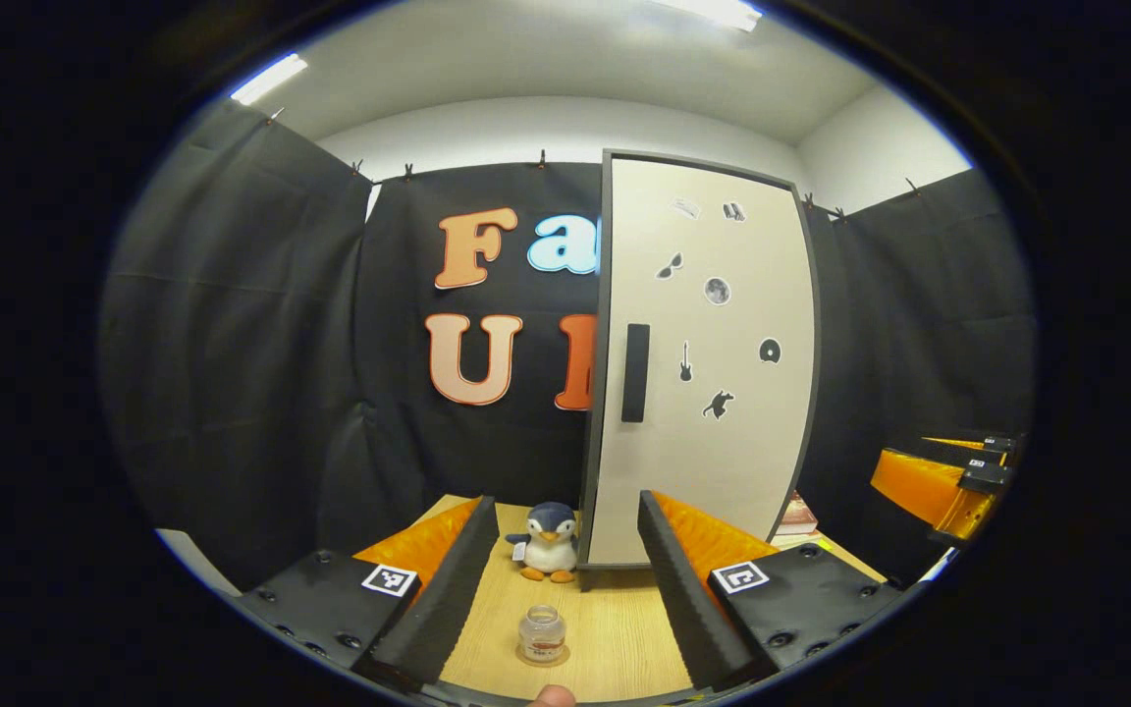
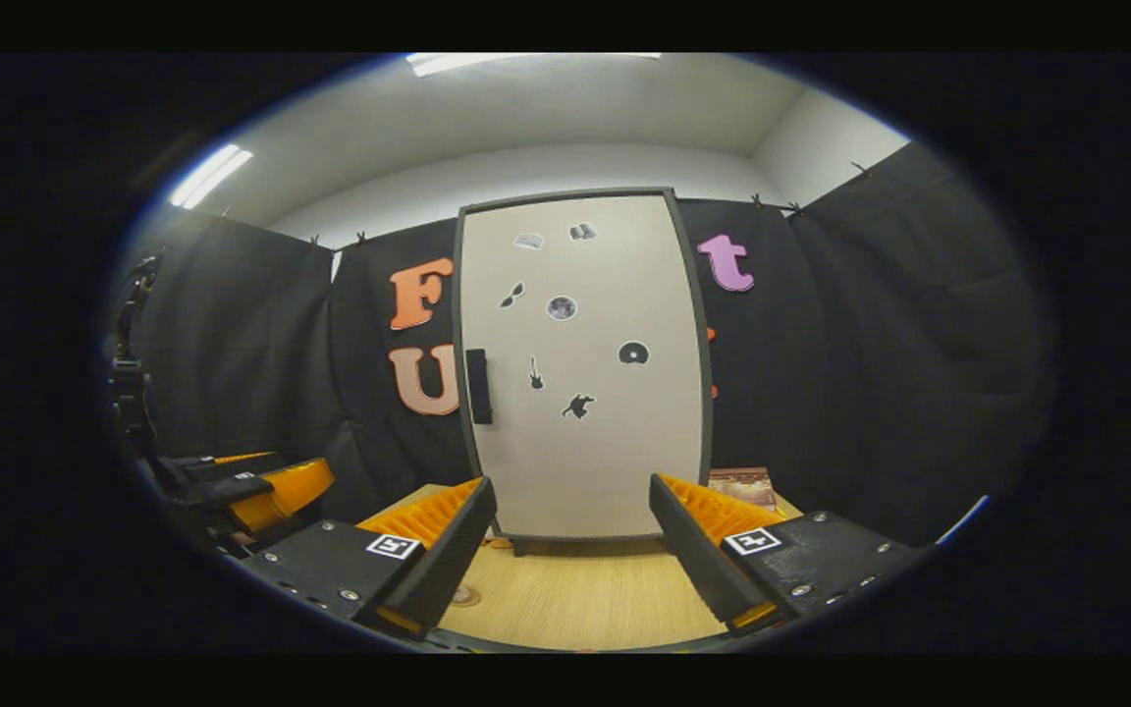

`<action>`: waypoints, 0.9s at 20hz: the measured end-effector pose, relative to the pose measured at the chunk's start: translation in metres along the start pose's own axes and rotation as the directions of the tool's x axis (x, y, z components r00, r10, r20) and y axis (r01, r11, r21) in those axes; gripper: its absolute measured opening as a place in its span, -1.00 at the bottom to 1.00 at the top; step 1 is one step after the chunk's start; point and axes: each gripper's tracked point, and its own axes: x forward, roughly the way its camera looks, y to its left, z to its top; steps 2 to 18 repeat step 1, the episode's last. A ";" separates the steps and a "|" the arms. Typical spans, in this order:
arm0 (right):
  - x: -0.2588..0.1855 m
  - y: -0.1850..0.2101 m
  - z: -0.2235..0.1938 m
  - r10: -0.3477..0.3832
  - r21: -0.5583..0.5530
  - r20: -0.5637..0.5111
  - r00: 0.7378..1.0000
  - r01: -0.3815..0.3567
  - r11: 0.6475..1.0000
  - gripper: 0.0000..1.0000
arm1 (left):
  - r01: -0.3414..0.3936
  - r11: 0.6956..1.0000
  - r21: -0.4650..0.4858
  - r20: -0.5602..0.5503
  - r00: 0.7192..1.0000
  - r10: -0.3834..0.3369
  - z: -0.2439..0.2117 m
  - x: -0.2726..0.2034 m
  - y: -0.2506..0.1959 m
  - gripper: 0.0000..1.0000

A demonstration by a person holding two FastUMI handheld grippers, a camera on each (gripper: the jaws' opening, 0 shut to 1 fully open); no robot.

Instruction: Open the cabinet door with the right hand, grasp the bottle in the cabinet with the left hand and place it on the coaster, then close the cabinet door with the right hand.

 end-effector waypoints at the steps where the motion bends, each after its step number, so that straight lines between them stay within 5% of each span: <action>1: 0.000 0.002 0.000 0.003 -0.004 0.000 1.000 -0.003 1.000 0.94 | 0.004 1.000 -0.004 0.007 1.000 -0.004 0.001 -0.001 -0.002 0.87; 18: 0.000 0.002 0.000 0.003 -0.004 0.000 1.000 -0.003 1.000 0.94 | 0.004 1.000 -0.004 0.007 1.000 -0.004 0.001 -0.001 -0.002 0.87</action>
